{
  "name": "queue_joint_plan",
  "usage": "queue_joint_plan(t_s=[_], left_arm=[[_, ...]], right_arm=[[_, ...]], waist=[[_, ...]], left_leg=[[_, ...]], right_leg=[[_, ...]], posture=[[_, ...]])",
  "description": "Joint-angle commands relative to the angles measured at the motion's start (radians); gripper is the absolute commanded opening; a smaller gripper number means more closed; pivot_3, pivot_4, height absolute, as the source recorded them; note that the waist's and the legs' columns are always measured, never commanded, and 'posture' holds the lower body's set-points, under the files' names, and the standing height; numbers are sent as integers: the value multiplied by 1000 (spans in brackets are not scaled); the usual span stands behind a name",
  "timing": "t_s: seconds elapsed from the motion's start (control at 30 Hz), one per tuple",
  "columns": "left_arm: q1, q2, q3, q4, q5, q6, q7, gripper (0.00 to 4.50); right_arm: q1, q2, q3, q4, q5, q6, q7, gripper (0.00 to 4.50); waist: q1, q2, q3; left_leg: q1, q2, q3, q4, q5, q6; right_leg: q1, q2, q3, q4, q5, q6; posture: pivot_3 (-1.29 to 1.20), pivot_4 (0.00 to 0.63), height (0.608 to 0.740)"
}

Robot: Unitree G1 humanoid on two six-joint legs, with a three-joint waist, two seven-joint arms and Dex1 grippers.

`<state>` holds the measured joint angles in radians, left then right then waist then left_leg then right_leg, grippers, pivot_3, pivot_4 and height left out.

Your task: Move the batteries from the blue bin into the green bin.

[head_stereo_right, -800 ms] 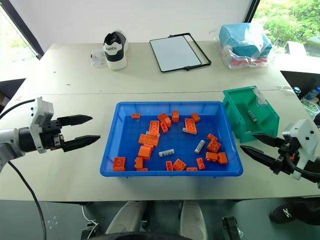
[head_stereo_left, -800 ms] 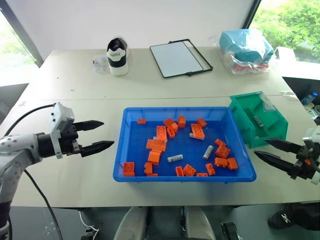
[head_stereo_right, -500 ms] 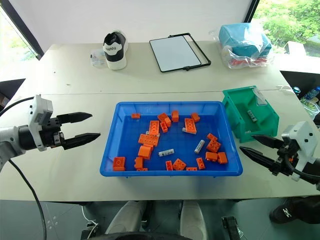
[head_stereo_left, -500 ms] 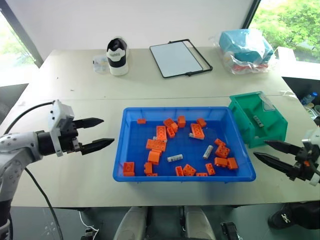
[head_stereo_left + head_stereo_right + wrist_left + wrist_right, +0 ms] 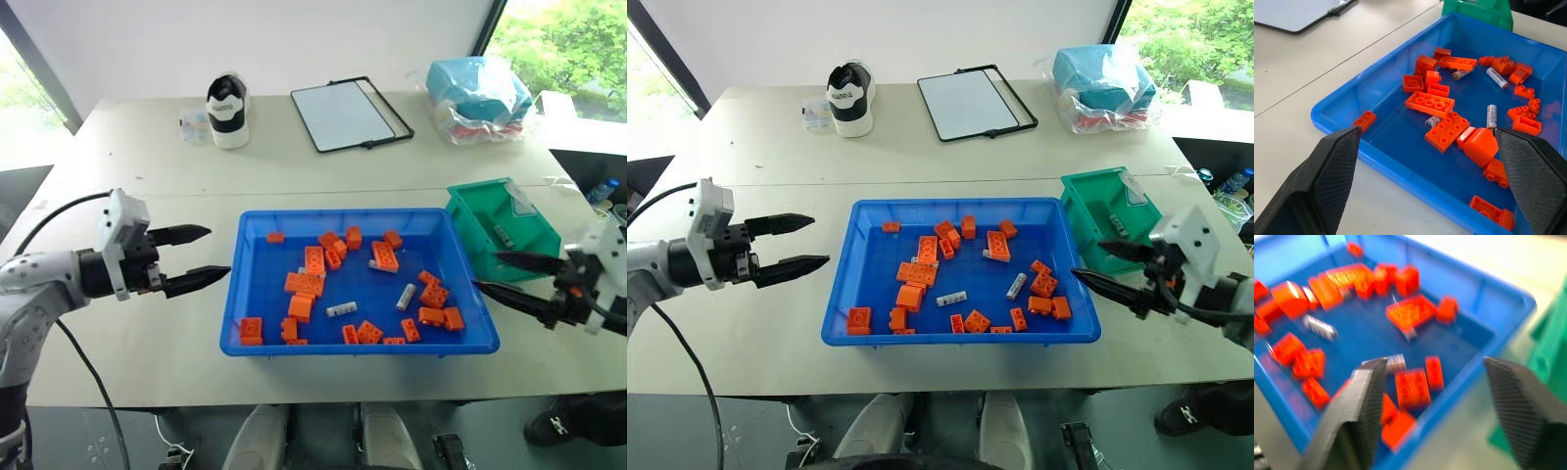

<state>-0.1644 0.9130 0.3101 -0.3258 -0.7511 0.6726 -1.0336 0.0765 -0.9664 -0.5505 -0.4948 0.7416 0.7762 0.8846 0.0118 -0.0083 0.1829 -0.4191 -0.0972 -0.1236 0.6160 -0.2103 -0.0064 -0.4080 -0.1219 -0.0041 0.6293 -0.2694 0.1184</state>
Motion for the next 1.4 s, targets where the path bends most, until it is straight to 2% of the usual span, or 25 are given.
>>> queue_joint_plan(t_s=[0.03,0.13,0.2,0.33,0.47,0.53,0.83,1.03,1.27,1.4], left_arm=[[-17,12,2,-35,-29,17,-9,4500],[-29,15,8,-48,-58,46,-4,4500],[-35,21,13,-58,-80,67,-4,4500],[-25,37,15,-76,-79,72,-10,4500],[-10,45,37,-92,-88,81,-3,4500],[-4,45,52,-101,-96,90,5,4500],[37,44,99,-141,-120,108,37,4500],[9,50,90,-128,-127,112,52,4500],[-7,58,85,-118,-126,117,45,4500],[-20,56,71,-118,-119,115,51,4500]], right_arm=[[-202,24,197,-68,5,91,-148,4451],[-405,120,365,-51,31,230,-264,4451],[-522,223,458,-22,71,350,-329,4451],[-663,448,560,54,123,569,-444,4451],[-733,623,496,137,160,793,-524,4451],[-748,662,467,192,175,835,-570,4451],[-804,727,317,439,285,838,-752,4451],[-812,792,215,553,348,838,-887,4451],[-797,854,139,581,494,838,-1063,4451],[-779,910,129,589,512,838,-1132,4451]], waist=[[-6,0,0],[-8,-1,0],[-7,-1,0],[-6,-1,0],[-6,-1,0],[-4,0,0],[-26,0,0],[-31,0,0],[-32,0,0],[-33,0,0]], left_leg=[[0,0,0,0,0,0],[0,3,2,0,0,0],[0,3,2,-1,0,0],[-1,3,1,-1,1,-1],[-1,3,1,-1,1,-2],[-1,2,1,-1,2,-3],[0,2,3,-2,2,-3],[0,3,6,-2,2,-3],[0,3,9,-2,2,-3],[0,3,9,-2,2,-3]], right_leg=[[0,0,0,0,0,0],[-2,2,1,1,1,-2],[-3,3,1,1,1,-2],[-4,3,2,2,3,0],[-4,4,2,2,6,-3],[-5,4,2,3,6,-3],[-6,5,2,5,8,-3],[-8,5,4,7,8,-3],[-13,5,7,14,8,-3],[-15,6,8,17,8,-3]], posture=[[0,150,731],[0,150,731],[0,150,731],[0,150,731],[0,150,731],[0,150,731],[0,150,731],[0,150,731],[0,150,731],[0,150,731]])
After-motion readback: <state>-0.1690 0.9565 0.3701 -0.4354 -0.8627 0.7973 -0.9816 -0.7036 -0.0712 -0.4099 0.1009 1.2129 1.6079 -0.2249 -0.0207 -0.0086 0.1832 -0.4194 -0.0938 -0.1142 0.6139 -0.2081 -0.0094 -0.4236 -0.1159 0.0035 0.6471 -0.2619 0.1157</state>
